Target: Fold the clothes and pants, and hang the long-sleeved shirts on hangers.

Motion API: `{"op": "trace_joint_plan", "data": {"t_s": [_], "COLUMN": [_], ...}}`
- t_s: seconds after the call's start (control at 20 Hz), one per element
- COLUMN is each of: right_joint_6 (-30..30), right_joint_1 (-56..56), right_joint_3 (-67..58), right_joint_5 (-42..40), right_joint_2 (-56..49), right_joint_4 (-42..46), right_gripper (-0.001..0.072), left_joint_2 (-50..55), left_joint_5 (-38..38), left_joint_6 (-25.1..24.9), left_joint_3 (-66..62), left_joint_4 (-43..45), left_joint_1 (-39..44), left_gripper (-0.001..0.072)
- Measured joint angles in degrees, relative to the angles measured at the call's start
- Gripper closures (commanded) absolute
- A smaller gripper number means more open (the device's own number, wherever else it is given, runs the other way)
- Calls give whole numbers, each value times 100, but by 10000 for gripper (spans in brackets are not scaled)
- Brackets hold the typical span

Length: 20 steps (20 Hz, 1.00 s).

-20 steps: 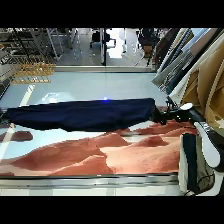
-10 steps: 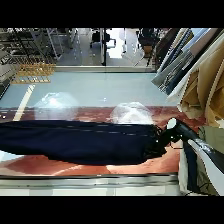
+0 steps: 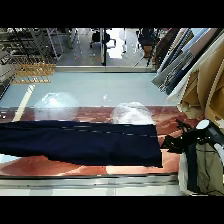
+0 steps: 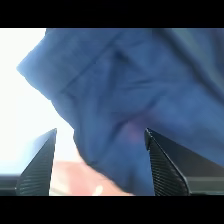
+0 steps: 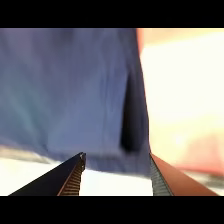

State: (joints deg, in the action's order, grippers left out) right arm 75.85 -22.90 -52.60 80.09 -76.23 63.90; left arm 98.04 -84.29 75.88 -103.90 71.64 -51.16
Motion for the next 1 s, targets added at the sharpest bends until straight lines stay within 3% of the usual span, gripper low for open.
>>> {"op": "trace_joint_plan", "data": {"t_s": [0.05,0.1,0.3,0.5,0.55,0.6,0.8,1.0], "right_joint_6": [-133,-284,-866,-1241,-1309,-1403,-1521,-162], "right_joint_1": [-157,-284,-503,-420,-343,-243,122,238], "right_joint_3": [-2,-2,-7,-20,-24,-24,-337,-1200], "right_joint_5": [-144,-291,-621,-636,-662,-743,-890,-901], "right_joint_2": [-83,-195,-765,-1290,-1388,-1475,-1410,-546], "right_joint_4": [-173,-350,-981,-1401,-1425,-1405,-997,837], "right_gripper": [242,242,243,271,553,702,704,704], "left_joint_2": [-68,-116,-201,-229,-234,-240,-293,-308], "left_joint_5": [-11,-55,-417,-743,-793,-831,-990,-1038], "left_joint_6": [-83,-170,-529,-815,-848,-885,-1093,-1217], "left_joint_3": [-20,-33,-37,33,50,79,400,1250], "left_joint_4": [-258,-531,-1303,-1587,-1628,-1663,-1805,-1847], "left_joint_1": [57,129,584,1263,1469,1674,2662,3709], "left_gripper": [129,221,692,698,698,699,699,698]}}
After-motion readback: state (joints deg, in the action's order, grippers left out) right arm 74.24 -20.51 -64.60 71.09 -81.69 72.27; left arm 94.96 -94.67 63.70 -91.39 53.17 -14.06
